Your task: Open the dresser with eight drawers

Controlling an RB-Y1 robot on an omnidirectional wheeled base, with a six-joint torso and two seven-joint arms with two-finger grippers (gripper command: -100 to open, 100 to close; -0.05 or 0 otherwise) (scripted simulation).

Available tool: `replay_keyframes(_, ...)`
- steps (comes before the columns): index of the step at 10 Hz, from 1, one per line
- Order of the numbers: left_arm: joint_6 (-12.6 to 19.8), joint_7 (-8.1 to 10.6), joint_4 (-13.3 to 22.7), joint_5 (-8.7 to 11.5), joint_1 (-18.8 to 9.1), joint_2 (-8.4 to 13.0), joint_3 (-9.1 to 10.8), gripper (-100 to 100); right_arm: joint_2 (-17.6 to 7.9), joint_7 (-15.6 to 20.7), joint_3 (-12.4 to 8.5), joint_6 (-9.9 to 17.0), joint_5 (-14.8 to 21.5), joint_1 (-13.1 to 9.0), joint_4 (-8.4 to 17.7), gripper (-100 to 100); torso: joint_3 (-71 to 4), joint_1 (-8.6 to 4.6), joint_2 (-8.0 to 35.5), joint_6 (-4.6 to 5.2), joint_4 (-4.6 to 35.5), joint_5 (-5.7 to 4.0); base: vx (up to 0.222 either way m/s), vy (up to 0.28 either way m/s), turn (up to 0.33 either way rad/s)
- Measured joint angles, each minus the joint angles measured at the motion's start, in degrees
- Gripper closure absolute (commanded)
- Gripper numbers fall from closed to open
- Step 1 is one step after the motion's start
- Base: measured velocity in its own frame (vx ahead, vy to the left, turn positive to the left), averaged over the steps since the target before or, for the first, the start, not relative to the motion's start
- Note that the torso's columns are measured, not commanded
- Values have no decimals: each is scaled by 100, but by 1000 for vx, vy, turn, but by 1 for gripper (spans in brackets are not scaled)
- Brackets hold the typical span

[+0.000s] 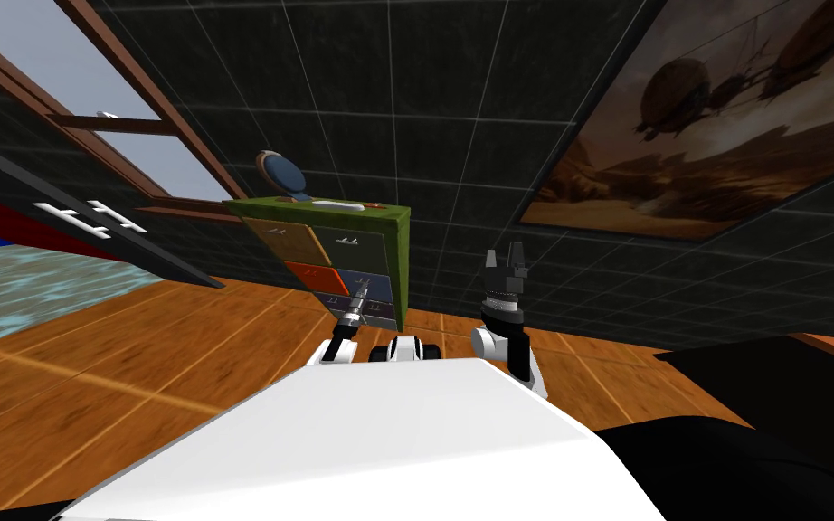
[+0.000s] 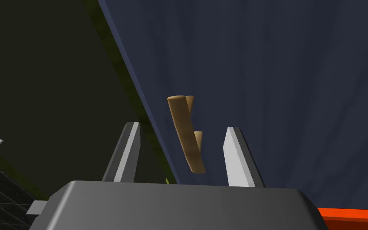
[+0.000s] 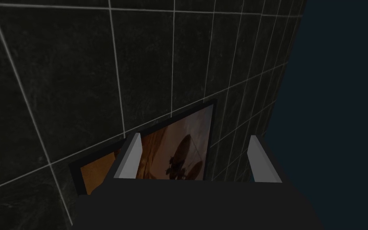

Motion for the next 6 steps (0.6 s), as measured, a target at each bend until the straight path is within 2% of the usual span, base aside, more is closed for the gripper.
replay_keyframes(1,-31,-3,19,0,1,-1,1,100,0,0,0,0,0,0,0,0,-9,-2,-18,2,-2,-1,-118,12,21)
replay_keyframes(4,86,58,-217,-4,100,71,-42,100,0,0,0,1,0,-2,1,0,-4,0,-9,1,-1,0,-192,26,17)
replay_keyframes(5,141,82,-318,-8,144,94,-61,100,0,0,0,1,0,-2,1,0,-14,1,-25,1,-5,0,-86,18,0)
replay_keyframes(6,153,86,-329,-8,150,96,-63,-100,0,0,0,0,0,0,1,0,-37,-7,-65,2,-15,-2,64,-21,-32)
